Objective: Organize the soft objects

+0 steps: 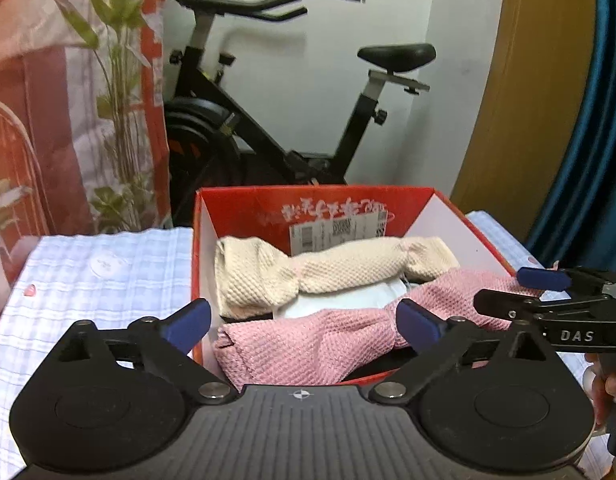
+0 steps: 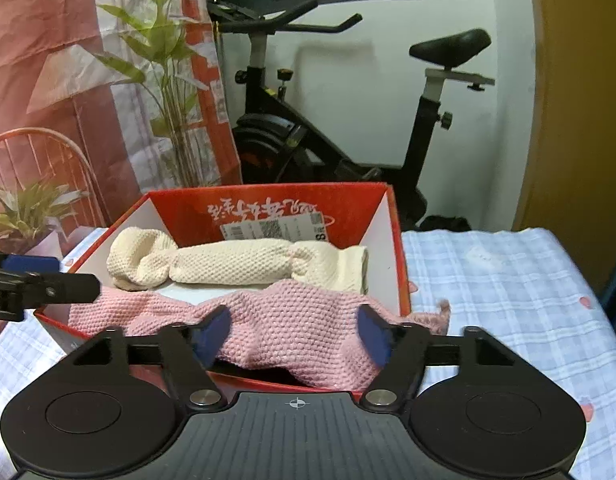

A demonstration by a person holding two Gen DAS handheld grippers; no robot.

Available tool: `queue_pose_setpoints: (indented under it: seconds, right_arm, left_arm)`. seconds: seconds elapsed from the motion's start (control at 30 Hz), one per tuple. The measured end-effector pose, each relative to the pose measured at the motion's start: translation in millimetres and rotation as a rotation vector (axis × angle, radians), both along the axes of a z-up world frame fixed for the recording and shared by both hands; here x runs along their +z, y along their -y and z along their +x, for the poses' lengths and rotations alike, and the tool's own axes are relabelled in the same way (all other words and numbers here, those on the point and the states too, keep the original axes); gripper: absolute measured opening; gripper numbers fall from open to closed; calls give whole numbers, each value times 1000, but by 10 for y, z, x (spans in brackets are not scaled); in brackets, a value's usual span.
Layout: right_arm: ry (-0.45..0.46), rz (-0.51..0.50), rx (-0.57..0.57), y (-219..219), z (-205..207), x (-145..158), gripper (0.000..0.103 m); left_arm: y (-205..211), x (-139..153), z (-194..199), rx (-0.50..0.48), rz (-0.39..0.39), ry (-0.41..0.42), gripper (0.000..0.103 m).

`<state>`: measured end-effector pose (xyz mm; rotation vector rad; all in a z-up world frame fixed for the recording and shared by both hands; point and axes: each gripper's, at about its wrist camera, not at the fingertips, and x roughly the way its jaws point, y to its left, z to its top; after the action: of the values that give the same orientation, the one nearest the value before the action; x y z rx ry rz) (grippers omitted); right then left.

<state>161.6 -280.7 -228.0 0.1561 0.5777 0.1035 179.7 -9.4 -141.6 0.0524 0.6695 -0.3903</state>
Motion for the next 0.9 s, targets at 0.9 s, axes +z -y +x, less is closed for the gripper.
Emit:
queue_pose_setpoints:
  seconds: [0.9]
  right_arm:
    - [222,-4,-29,-168,-1176,1050,103]
  left_arm:
    - [-334,1004,-1300,184,47,232,103]
